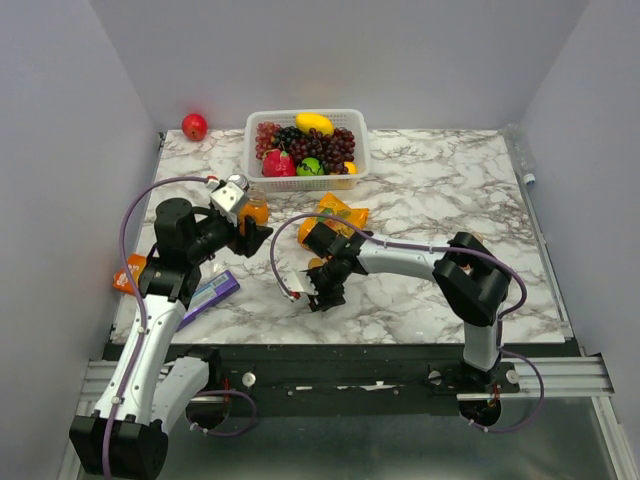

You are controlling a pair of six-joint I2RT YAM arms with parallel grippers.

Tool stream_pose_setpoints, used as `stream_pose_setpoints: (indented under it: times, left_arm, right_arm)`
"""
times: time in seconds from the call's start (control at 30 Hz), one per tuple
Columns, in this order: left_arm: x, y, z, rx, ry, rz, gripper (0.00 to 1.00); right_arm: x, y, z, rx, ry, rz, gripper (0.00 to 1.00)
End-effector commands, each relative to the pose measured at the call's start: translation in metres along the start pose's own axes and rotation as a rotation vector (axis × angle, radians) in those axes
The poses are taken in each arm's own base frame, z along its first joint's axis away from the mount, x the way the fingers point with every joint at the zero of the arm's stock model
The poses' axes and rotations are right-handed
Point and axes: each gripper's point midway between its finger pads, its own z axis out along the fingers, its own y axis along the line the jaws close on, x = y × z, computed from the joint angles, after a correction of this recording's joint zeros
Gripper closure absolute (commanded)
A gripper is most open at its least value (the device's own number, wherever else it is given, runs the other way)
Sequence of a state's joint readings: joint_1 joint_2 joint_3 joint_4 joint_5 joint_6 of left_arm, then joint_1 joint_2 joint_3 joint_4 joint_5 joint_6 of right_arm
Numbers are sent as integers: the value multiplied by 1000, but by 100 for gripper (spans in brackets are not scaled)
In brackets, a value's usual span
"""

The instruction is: Screw on the bottle caps

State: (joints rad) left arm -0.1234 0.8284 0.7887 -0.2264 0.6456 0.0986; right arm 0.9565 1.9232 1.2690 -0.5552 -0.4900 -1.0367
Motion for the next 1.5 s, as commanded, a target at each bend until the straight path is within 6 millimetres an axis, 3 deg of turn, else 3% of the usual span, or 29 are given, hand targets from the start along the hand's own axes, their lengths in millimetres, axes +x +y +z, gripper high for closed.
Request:
stream_pose_setpoints:
  times: [0.0, 0.4, 0.5, 0.63, 0.67, 0.73, 0.77, 0.8, 0.9, 1.03, 1.13, 1.23, 1.47]
  left_arm:
    - [5, -5, -1, 23, 0, -20, 100]
    - [18, -4, 2, 29, 18, -33, 100]
    - [24, -3, 4, 30, 25, -24, 100]
    - [43, -9, 14, 86, 29, 6, 100]
    - [47, -11, 17, 104, 31, 36, 100]
    - [58, -22, 24, 155, 47, 78, 100]
    - [61, -38, 29, 213, 48, 122, 100]
    - [63, -45, 32, 238, 42, 168, 100]
    - [73, -83, 41, 337, -10, 256, 100]
    - [95, -124, 56, 435, -84, 334, 100]
    - [99, -147, 63, 476, -146, 373, 100]
    - [98, -166, 65, 516, -184, 384, 100]
    - [84, -190, 62, 574, -213, 319, 100]
  right_arm:
    - [-5, -1, 7, -3, -5, -36, 37]
    - [2, 1, 7, 14, 21, -44, 61]
    - [0, 3, -15, 54, 38, -21, 68]
    - [-4, 20, -71, 63, -7, 69, 71]
    - [-5, 21, -103, 97, -31, 129, 72]
    - [-13, 22, -136, 120, -87, 182, 72]
    - [-6, 29, -156, 113, -90, 243, 72]
    - [-24, 22, -188, 173, -135, 215, 72]
    - [-48, 30, -235, 230, -187, 193, 72]
    - [-80, 43, -268, 246, -268, 151, 71]
    - [-87, 52, -271, 219, -265, 124, 71]
    - [-92, 58, -260, 197, -239, 54, 70]
    - [-105, 55, -235, 185, -246, -29, 69]
